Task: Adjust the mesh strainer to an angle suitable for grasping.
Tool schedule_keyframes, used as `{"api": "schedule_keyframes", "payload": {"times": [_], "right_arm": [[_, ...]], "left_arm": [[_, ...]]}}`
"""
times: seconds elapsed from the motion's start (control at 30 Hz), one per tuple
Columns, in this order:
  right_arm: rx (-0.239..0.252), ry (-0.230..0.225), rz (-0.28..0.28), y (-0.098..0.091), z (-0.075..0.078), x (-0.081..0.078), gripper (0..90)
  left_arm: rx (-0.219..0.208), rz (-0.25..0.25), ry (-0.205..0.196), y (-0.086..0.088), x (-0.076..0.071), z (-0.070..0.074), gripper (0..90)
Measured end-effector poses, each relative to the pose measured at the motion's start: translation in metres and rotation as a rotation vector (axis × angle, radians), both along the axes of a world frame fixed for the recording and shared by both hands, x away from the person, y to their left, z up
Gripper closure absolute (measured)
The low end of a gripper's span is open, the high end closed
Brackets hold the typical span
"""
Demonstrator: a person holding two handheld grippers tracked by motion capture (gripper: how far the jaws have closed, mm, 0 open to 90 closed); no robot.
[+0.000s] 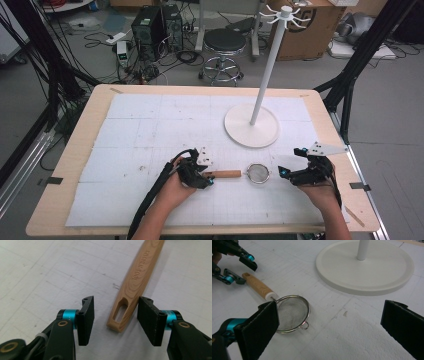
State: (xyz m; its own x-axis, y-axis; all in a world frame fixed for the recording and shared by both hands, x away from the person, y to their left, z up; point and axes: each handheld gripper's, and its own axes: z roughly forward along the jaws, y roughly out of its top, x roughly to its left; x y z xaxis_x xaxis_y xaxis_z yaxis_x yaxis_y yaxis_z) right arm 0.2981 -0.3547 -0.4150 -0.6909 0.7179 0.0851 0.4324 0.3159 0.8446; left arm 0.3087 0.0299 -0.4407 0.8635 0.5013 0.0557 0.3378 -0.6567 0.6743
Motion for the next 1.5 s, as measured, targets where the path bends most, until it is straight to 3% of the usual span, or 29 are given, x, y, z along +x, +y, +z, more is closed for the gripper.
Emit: {"api": "schedule_keyframes", "payload": {"times": [0.2, 0.5, 0.87, 1.2, 1.5], "right_arm": [[-0.001, 0.004, -0.002, 0.000, 0.000, 0.001, 0.5], [0.001, 0.008, -0.001, -0.001, -0.001, 0.001, 0.5], [-0.004, 0.012, 0.007, 0.001, -0.001, 0.000, 0.5], [-0.010, 0.014, 0.015, 0.005, -0.002, 0.000, 0.6], [-0.009, 0.022, 0.014, 0.006, -0.003, 0.003, 0.5]], "left_arm": [[-0.033, 0.047, 0.009, -0.001, 0.009, -0.002, 48.3], [-0.068, 0.057, 0.015, 0.002, 0.012, 0.001, 44.5], [-0.238, 0.061, 0.035, 0.051, 0.003, 0.023, 35.8], [-0.303, 0.060, -0.004, 0.089, -0.006, 0.038, 23.4], [-0.337, 0.055, -0.017, 0.110, -0.009, 0.046, 12.0]]}}
